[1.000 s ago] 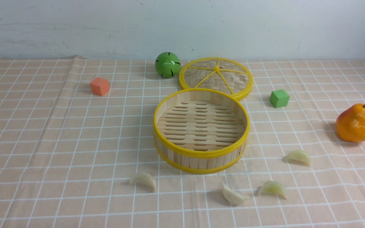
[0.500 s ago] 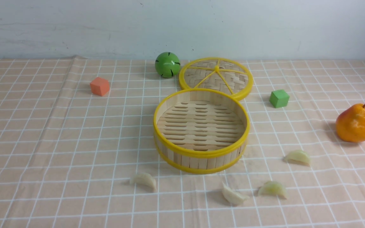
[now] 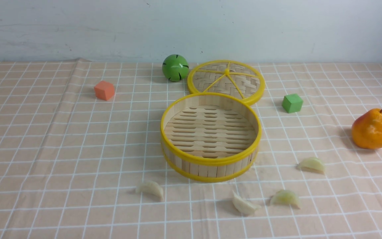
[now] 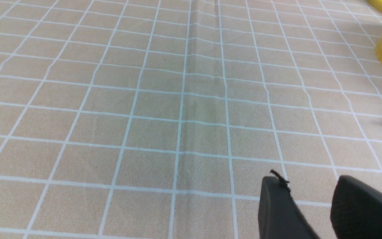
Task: Put the dumplings into the steamer on the table with the brown tablecloth.
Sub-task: 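Reach for and grasp a dumpling on the table with the left gripper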
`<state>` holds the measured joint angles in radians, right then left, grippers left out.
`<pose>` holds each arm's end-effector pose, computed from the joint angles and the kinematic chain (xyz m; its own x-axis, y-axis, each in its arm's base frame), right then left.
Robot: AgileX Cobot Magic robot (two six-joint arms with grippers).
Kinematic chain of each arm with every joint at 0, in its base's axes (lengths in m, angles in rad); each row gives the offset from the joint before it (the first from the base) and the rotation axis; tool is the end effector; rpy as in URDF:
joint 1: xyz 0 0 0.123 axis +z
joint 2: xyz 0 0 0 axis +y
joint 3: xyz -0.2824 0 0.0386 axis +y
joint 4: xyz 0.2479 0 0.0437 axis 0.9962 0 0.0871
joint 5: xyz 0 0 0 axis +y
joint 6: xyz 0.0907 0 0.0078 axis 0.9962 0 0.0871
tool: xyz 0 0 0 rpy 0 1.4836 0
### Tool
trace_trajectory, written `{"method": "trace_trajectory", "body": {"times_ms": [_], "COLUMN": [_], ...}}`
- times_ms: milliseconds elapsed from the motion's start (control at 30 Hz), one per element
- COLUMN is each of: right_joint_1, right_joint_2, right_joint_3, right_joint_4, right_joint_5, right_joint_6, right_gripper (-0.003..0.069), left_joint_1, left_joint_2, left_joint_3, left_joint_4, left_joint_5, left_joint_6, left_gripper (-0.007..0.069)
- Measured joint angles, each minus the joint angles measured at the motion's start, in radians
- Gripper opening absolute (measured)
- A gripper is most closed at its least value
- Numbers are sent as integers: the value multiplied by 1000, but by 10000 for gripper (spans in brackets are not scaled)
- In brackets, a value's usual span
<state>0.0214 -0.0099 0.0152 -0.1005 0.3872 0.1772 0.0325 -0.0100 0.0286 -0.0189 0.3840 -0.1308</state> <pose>0.0522 -0.0023 0.1739 -0.2965 0.0776 -0.9519 0.0398 0.9968 0.0689 0.0524 0.0011 0.1695 -0.3028 -0.1577 -0.9399 -0.0713 0.9872 -0.1427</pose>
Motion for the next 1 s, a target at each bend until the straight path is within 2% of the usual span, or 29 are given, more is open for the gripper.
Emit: {"method": "trace_trajectory", "body": {"times_ms": [133,233,267,300,333,367,400,433,467,500,600,767,833,867,900,933,1000], "right_joint_1": [0,0,0,0,0,0,0,0,0,0,0,0,0,0,0,0,0], "right_joint_2": [0,0,0,0,0,0,0,0,0,0,0,0,0,0,0,3,15], "right_joint_3": [0,0,0,0,4,7,8,9,9,9,9,9,-5,-8,-50,-82,-126], "right_joint_4": [73,179,323,342,530,614,655,792,805,876,911,923,930,930,932,932,928], "right_joint_5": [0,-3,-3,-3,-4,-4,-4,-3,-3,-7,-15,-38,-17,-14,17,29,34], "right_joint_6": [2,26,80,80,171,208,216,273,278,291,283,177,78,69,-17,-64,-109], "right_gripper": [239,239,239,239,239,239,239,239,239,239,239,239,239,239,239,239,239], "left_joint_1": [0,0,0,0,0,0,0,0,0,0,0,0,0,0,0,0,0], "left_joint_2": [0,0,0,0,0,0,0,0,0,0,0,0,0,0,0,0,9], "left_joint_3": [0,0,0,0,0,0,0,0,0,0,0,-14,-86,-101,-167,-212,-258], "left_joint_4": [7,-91,-226,-272,-478,-597,-620,-784,-784,-862,-904,-987,-992,-992,-991,-987,-975], "left_joint_5": [-21,-73,-118,-123,-162,-178,-178,-196,-198,-205,-211,-143,-63,-50,5,41,81], "left_joint_6": [2,-58,-164,-197,-341,-423,-437,-530,-530,-554,-537,-481,-349,-334,-188,-111,-48], "left_gripper": [238,238,238,238,238,238,238,238,238,238,238,238,238,238,238,234,224]}}
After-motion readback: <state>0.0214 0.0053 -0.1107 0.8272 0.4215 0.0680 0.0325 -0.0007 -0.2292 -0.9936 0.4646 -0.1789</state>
